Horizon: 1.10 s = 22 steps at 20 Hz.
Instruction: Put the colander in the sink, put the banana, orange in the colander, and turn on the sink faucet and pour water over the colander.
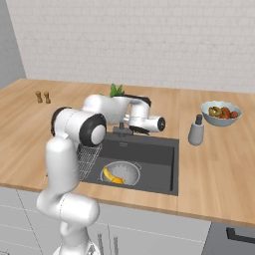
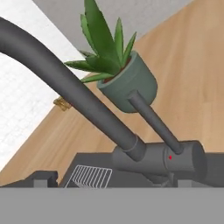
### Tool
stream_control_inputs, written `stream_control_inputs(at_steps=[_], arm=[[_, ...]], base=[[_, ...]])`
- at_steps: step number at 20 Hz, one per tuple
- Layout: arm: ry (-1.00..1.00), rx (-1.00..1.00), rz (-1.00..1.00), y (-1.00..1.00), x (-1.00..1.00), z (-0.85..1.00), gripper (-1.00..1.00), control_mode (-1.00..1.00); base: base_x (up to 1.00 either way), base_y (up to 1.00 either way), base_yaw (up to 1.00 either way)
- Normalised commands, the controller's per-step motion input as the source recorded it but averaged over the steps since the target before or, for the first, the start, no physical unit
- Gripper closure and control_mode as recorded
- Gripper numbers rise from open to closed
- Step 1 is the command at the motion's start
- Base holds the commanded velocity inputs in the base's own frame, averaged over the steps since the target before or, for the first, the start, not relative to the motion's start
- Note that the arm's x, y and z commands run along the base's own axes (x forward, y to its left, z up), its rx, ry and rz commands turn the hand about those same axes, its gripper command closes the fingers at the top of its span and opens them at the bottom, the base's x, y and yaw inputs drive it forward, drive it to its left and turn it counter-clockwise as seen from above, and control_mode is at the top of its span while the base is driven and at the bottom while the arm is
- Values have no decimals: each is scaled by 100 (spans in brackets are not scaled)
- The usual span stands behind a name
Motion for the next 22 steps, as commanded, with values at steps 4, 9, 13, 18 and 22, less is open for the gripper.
stream_control_inputs(at_steps=[4,9,13,18,22], arm=[[0,-3,-5,0,33,-23,-100,-100],[0,0,-5,0,43,-22,-100,-100],[0,0,-4,-6,48,-23,-100,-100],[0,0,-3,-18,35,-20,-100,-100],[0,0,-3,-26,25,-21,-100,-100]], base=[[0,0,0],[0,0,0],[0,0,0],[0,0,0],[0,0,0]])
